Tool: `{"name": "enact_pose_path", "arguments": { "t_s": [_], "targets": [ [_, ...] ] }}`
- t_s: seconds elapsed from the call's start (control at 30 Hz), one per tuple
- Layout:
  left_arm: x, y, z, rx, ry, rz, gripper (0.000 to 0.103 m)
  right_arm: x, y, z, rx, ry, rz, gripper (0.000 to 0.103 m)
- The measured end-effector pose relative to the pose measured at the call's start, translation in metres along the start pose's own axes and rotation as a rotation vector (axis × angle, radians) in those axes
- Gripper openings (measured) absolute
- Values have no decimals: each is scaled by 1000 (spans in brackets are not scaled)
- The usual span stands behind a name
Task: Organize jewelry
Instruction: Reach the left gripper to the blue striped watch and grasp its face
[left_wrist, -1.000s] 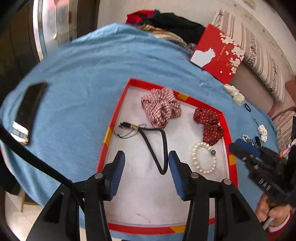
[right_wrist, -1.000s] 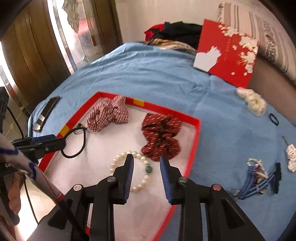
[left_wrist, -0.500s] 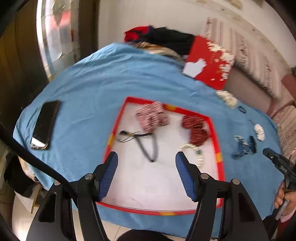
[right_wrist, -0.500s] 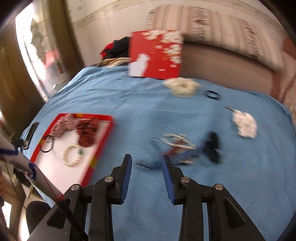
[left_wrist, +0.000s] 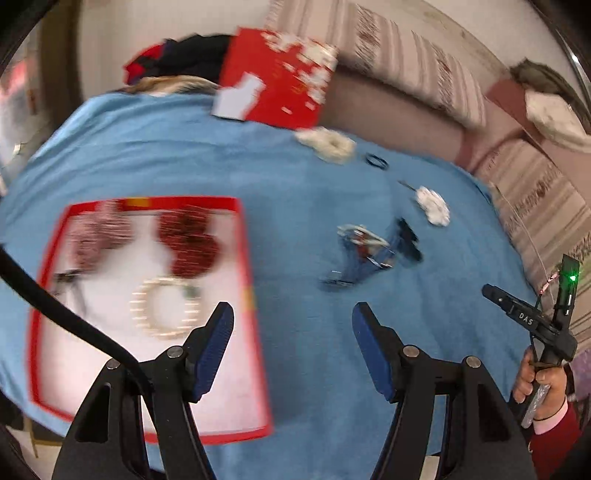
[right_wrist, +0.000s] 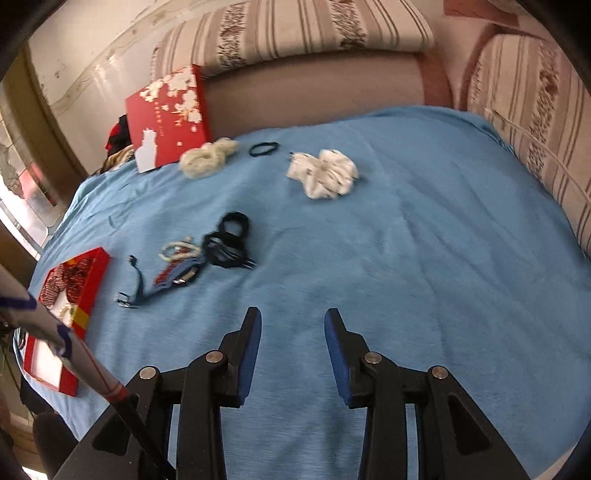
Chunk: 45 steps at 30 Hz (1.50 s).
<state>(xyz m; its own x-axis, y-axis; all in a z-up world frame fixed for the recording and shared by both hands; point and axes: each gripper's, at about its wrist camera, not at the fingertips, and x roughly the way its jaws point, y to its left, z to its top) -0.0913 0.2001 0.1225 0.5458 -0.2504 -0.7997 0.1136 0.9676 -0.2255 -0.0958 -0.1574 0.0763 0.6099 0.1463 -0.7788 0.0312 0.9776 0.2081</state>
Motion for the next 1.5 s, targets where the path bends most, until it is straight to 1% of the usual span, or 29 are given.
{"name": "enact_pose_path", "arguments": {
  "t_s": [0.1,0.2,0.3,0.33,0.43,0.53,0.6,0.63,0.67,0.7,0.73,0.77,0.8,0.83,0.87,0.93,1.0,1.03,1.07,1.13,1.2,1.23,1.27,1.33,1.43,1.5],
  "targets": [
    [37,-25,2,25,39,-21,66,8,-7,-3,11,10,13,43],
    [69,-40,4,61,71,-24,66,18,-9,-2,14,24,41,43],
    [94,-53,4,133,94,1,66,27,-3,2,10,33,76,44],
    [102,-58,5,167,100,19,66,31,1,7,5,33,91,45],
    [116,-64,8,223,108,30,66,39,11,17,-9,29,115,50],
    [126,-71,13,278,114,28,66,50,25,31,-33,28,129,51],
    [133,-78,15,320,117,44,65,56,29,36,-39,29,127,51],
    [138,-82,16,345,124,57,63,59,31,39,-37,29,125,51],
    [144,-85,15,373,137,71,50,60,31,40,-31,29,123,51],
    [149,-88,15,393,147,95,30,61,30,40,-27,29,122,51],
    [154,-91,14,413,166,122,14,61,29,39,-20,28,119,51],
    [157,-92,12,418,179,126,9,60,27,38,-18,28,116,51],
    [155,-93,12,414,170,137,7,60,26,38,-16,27,114,51],
    [152,-94,12,400,176,129,6,58,23,36,-14,26,110,51],
    [147,-94,12,372,191,91,5,55,19,33,-9,22,105,51],
    [133,-95,10,304,219,-15,4,51,12,30,4,17,103,51],
    [112,-97,6,215,244,-165,4,43,0,23,36,9,103,51],
    [103,-98,5,184,251,-228,4,41,-4,21,48,6,103,51],
    [90,-100,4,145,252,-308,4,36,-12,17,66,2,102,51],
    [69,-100,2,76,247,-438,4,29,-24,10,97,-3,98,51],
    [53,-93,0,-12,237,-545,4,24,-32,4,118,-6,98,51],
    [47,-85,-3,-64,228,-575,4,22,-37,1,130,-7,98,51],
    [45,-78,-6,-99,223,-578,4,20,-42,-4,142,-7,97,51],
    [49,-59,-16,-156,218,-509,4,19,-47,-11,153,-4,95,51],
    [75,-20,-33,-305,282,-403,4,21,-51,-19,163,2,94,51],
    [86,1,-39,-368,289,-341,4,23,-52,-23,166,5,94,51]
  ]
}}
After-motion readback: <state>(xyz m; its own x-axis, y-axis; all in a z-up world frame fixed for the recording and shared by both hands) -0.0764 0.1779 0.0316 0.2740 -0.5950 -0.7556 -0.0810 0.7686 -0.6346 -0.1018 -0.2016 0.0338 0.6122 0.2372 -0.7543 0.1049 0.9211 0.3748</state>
